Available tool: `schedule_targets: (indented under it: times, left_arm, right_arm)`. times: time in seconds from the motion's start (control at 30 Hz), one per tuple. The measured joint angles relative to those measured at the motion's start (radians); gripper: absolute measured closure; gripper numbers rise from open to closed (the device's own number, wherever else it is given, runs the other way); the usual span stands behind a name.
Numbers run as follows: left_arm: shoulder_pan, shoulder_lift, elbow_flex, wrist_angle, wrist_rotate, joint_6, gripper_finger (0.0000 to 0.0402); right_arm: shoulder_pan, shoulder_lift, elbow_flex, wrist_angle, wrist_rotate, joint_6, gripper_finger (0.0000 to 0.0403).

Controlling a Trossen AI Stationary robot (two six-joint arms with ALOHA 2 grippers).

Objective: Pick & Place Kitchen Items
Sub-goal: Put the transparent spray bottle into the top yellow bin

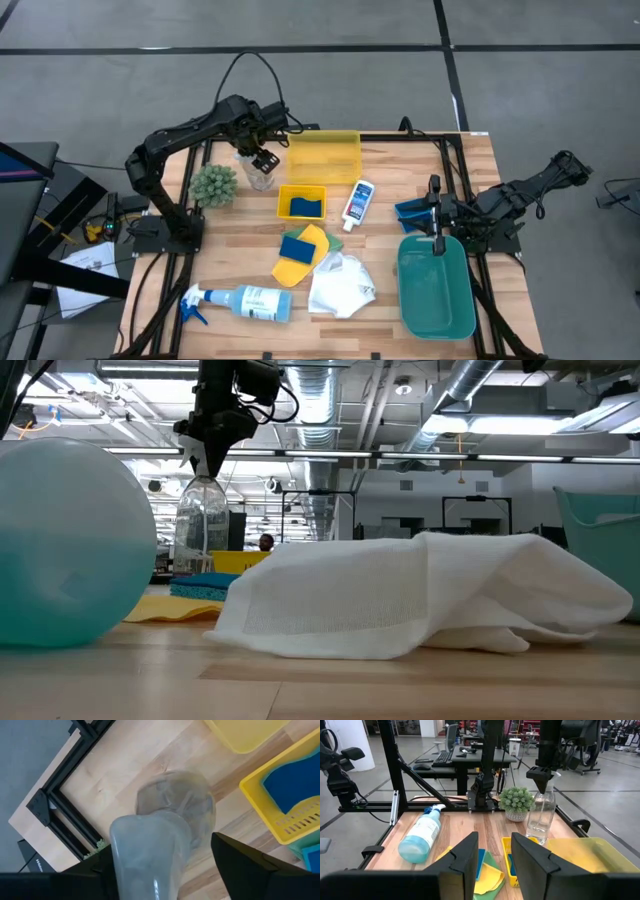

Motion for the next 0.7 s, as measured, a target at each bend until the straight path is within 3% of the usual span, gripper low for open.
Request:
schedule_targets:
  times: [0.4,0.7]
  left_arm:
    - [-0.001,-0.004,0.002,0.005,0.007,0.018,0.0255]
    - [0.000,-0.029,-0.002,0.009,-0.003,0.023,0.0256]
  right_arm:
    - [0.000,0.000,0.000,-0.001,0.000,0.000,0.0295]
    - [0.000,0.000,0.000,-0.002,0.000,0.001,0.0295]
